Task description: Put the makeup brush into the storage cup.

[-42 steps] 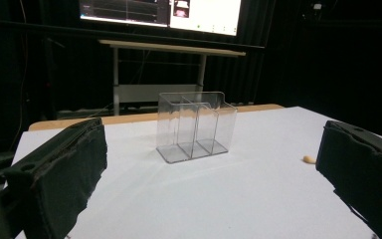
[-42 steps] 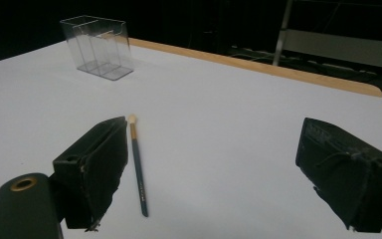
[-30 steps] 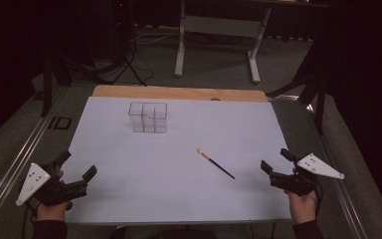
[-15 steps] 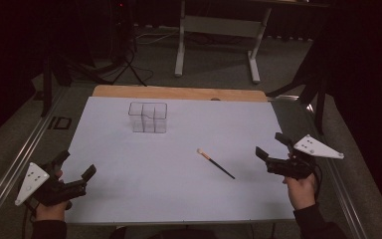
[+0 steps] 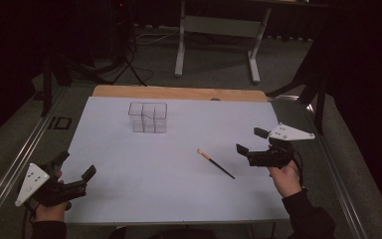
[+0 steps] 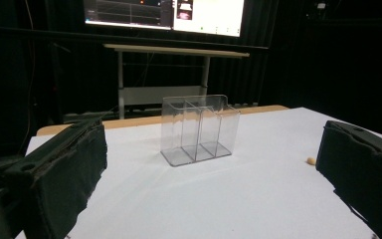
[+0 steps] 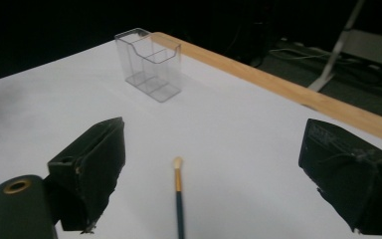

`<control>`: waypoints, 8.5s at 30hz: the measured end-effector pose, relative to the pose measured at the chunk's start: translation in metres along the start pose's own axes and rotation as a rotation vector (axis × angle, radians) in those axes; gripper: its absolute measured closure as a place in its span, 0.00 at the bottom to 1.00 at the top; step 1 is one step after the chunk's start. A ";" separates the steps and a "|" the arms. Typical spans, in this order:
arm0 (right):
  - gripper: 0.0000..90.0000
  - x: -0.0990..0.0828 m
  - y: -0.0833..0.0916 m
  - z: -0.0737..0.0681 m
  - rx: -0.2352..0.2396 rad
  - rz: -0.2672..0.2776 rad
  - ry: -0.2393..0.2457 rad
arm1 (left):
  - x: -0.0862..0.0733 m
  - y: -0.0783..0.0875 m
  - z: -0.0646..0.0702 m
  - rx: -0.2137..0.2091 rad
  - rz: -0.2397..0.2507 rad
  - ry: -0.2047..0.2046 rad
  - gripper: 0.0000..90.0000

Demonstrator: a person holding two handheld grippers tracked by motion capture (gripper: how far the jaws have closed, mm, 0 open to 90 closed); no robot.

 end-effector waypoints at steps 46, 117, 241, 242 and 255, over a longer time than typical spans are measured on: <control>0.43 -0.027 -0.102 -0.032 0.108 -0.485 0.112 | -0.001 0.000 0.001 -0.003 -0.011 0.000 0.00; 0.93 -0.031 -0.132 -0.035 0.091 -0.772 0.184 | -0.003 -0.002 0.001 -0.016 -0.020 0.000 0.00; 0.93 -0.040 -0.043 -0.035 0.111 -0.118 -0.240 | 0.056 -0.256 0.163 -0.422 -0.467 0.344 0.22; 0.93 -0.041 -0.043 -0.035 0.109 -0.118 -0.240 | 0.056 -0.258 0.165 -0.425 -0.468 0.346 0.24; 0.93 -0.041 -0.044 -0.035 0.101 -0.117 -0.233 | 0.055 -0.272 0.188 -0.367 -0.488 0.376 0.45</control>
Point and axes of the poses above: each handheld gripper's, and its own axes: y roughly backward along the jaws, x roughly out of its top, z roughly to its right, the point moved 1 cm from there along -y, roughly forward along the jaws, and after that the axes turned 8 degrees about -x, right-handed, at the moved point
